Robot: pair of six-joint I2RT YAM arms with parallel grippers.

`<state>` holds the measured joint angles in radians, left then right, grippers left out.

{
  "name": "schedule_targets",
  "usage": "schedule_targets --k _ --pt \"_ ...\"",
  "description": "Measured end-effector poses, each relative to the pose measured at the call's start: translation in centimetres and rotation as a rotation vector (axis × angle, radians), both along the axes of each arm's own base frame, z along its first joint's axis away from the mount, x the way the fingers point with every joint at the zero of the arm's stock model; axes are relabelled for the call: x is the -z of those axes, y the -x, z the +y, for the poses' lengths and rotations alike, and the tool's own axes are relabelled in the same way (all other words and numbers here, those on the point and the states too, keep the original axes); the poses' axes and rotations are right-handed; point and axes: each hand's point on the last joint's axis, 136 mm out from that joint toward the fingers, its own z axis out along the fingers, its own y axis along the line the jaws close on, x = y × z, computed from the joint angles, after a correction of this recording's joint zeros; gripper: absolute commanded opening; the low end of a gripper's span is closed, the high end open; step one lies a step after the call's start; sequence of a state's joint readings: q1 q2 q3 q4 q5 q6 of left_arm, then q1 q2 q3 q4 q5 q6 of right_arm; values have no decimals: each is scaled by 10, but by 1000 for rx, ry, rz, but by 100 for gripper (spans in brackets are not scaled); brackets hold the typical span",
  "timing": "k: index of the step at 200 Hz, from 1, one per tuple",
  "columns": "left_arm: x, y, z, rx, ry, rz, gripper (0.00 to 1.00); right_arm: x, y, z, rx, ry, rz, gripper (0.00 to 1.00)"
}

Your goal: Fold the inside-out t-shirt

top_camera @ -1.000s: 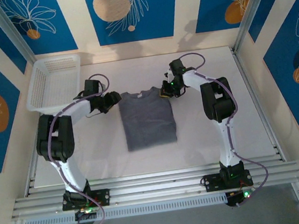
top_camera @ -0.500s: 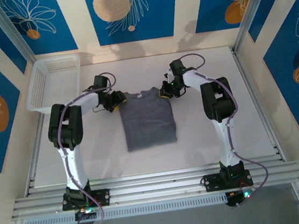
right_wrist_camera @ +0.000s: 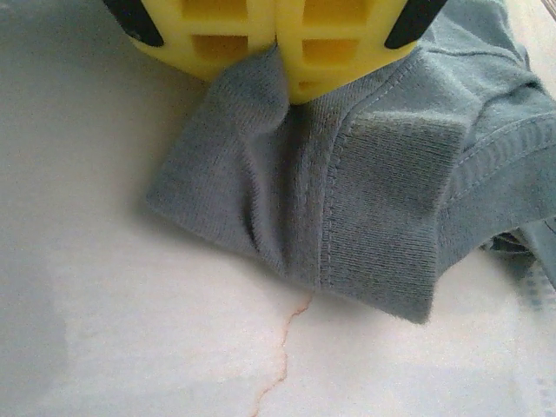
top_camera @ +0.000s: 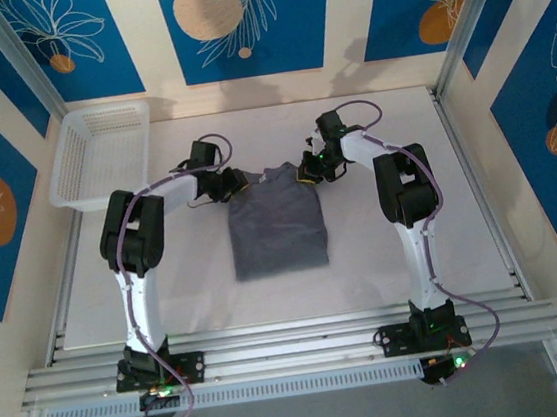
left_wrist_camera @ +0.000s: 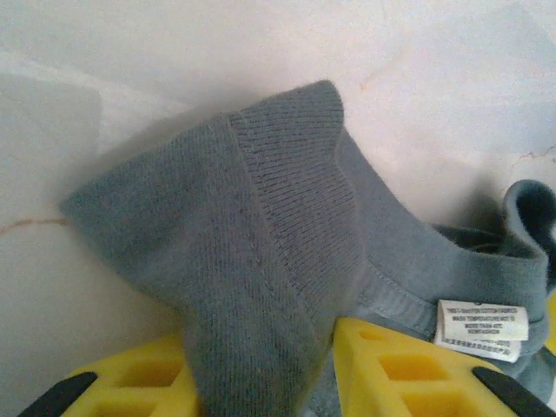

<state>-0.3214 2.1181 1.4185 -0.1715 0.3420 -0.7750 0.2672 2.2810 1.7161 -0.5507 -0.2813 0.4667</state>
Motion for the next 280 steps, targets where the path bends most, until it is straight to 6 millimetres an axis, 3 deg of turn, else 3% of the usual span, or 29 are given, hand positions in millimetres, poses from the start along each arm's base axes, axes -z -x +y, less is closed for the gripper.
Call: schedule_targets --k 14,27,74,107,129,148,160,174,185,195,202,210,224,237,251,265,271,280 --pt "1 -1 0 5 -4 -7 48 1 1 0 0 1 4 0" --pt "1 -1 -2 18 -10 -17 42 1 1 0 -1 -2 5 0" --pt "6 -9 -2 12 38 -23 0 0 3 1 -3 -12 13 0" --pt "0 -16 -14 30 84 -71 0 -4 7 3 -7 -25 28 0" --pt "-18 -19 -13 26 125 -89 0 -27 5 2 -6 -39 13 0" --pt "-65 -20 -7 27 168 -157 0 -77 -7 4 -9 -75 -67 0" --pt "-119 -20 1 23 194 -258 0 -126 -16 8 -19 -115 -166 0" --pt "-197 -9 12 31 220 -421 0 -193 -16 13 -45 -173 -306 0" --pt "-259 13 20 47 239 -573 0 -248 -5 15 -72 -219 -429 0" --pt "-301 37 26 62 250 -692 0 -293 12 17 -103 -258 -544 0" --pt "-319 55 28 76 256 -758 0 -315 25 19 -124 -279 -613 0" --pt "-322 73 30 89 254 -797 0 -331 46 22 -156 -302 -685 0" --pt "-299 94 28 108 249 -793 0 -325 79 31 -206 -330 -739 0" --pt "-237 102 24 116 223 -673 0 -287 102 41 -250 -357 -707 0" --pt "-141 117 25 113 172 -456 0 -214 117 48 -269 -355 -565 0" --pt "-46 157 36 97 106 -202 0 -128 132 43 -250 -315 -361 0" --pt "-22 175 41 95 83 -125 0 -97 143 39 -239 -296 -279 0" --pt "-3 196 46 100 62 -49 0 -59 164 31 -218 -277 -159 0"
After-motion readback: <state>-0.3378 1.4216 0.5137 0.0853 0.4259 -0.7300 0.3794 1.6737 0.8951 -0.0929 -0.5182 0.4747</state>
